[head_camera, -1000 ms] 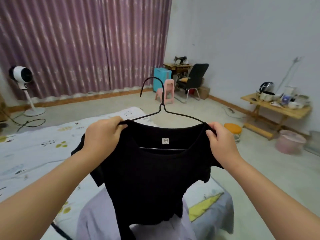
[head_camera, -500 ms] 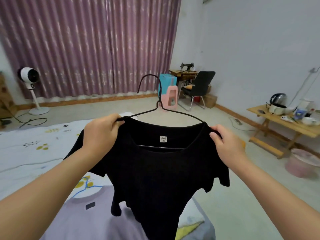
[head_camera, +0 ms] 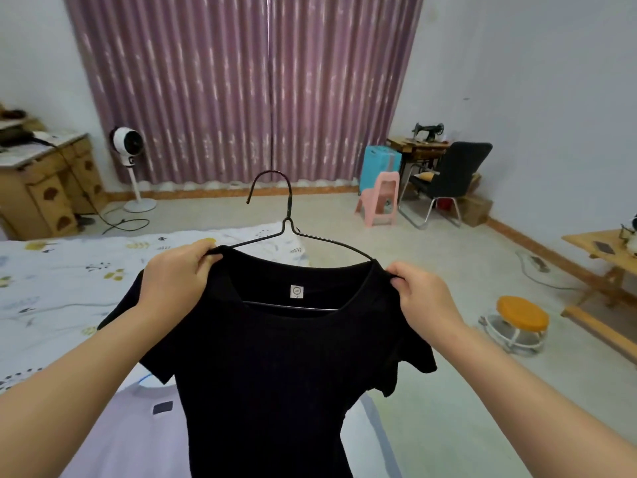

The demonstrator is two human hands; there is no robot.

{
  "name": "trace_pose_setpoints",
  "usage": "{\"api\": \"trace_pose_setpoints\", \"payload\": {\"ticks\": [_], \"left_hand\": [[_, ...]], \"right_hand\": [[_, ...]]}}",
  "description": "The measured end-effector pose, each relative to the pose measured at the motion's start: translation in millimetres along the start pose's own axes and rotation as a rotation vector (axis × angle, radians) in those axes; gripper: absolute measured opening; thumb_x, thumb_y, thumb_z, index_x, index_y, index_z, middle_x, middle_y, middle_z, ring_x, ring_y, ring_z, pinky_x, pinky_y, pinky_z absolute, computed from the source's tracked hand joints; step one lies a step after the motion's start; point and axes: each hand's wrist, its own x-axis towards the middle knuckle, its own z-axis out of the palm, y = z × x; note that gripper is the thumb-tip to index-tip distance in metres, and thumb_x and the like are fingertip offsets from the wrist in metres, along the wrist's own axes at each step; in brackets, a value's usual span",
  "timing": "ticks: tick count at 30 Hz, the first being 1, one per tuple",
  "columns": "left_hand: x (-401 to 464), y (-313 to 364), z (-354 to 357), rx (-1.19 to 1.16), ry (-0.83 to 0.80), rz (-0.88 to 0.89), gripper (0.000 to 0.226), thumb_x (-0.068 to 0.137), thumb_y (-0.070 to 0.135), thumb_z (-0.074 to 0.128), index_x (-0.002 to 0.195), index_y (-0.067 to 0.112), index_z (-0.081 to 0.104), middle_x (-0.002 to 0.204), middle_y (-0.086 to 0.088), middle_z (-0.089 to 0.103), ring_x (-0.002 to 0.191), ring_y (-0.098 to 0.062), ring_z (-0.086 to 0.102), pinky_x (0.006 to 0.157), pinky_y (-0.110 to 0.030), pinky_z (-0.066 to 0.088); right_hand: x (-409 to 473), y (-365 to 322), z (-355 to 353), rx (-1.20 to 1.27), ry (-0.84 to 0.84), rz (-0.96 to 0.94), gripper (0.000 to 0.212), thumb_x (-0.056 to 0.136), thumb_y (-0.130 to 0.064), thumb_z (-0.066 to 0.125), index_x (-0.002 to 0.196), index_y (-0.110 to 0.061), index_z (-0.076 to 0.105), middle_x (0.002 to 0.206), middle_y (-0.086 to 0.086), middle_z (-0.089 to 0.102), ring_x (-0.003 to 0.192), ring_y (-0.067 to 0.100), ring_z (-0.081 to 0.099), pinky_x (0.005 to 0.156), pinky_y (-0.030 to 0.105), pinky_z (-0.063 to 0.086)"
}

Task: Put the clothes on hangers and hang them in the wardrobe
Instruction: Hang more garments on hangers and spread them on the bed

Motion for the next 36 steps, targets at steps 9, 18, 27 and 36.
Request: {"api": "trace_pose_setpoints", "payload": {"ticks": [9, 18, 27, 36], "left_hand": [[62.9, -10.9, 86.5, 0.039, 0.061, -0.125, 0.01, 0.084, 0.007, 0.065, 0.092, 0.004, 0.069, 0.071, -0.016, 0.068, 0.067, -0.038, 0.063, 0.056, -0.03, 0.034], [120.5, -21.8, 136.4, 0.097, 0.027, -0.279, 0.016, 0.09, 0.015, 0.057, 0.1, 0.008, 0.067, 0.086, -0.014, 0.07, 0.082, -0.037, 0.062, 0.065, -0.033, 0.036], [173.2, -41.5, 184.7, 0.198, 0.018, -0.42, 0.03, 0.092, 0.017, 0.053, 0.12, 0.008, 0.058, 0.107, -0.014, 0.067, 0.101, -0.034, 0.058, 0.087, -0.041, 0.042], [230.6, -70.9, 349.3, 0.369, -0.159, -0.578, 0.062, 0.094, 0.022, 0.048, 0.148, 0.012, 0.018, 0.156, -0.014, 0.012, 0.144, -0.031, 0.01, 0.116, -0.043, 0.011]], "right_hand": [[122.3, 48.0, 40.2, 0.166, -0.117, -0.009, 0.023, 0.092, -0.001, 0.044, 0.087, -0.012, 0.063, 0.082, 0.003, 0.063, 0.08, 0.021, 0.057, 0.073, 0.03, 0.043], [224.1, 63.8, 85.8, 0.379, -0.116, 0.011, 0.029, 0.091, 0.004, 0.04, 0.079, -0.014, 0.06, 0.07, -0.004, 0.058, 0.07, 0.012, 0.051, 0.064, 0.019, 0.039], [337.9, 75.5, 153.7, 0.424, -0.134, -0.047, 0.033, 0.088, 0.008, 0.039, 0.081, -0.014, 0.063, 0.069, -0.002, 0.058, 0.064, 0.008, 0.05, 0.055, 0.012, 0.035], [516.4, 128.1, 271.5, 0.464, -0.269, -0.048, 0.028, 0.092, 0.003, 0.04, 0.087, -0.007, 0.066, 0.08, 0.012, 0.062, 0.075, 0.024, 0.052, 0.061, 0.028, 0.038]]}}
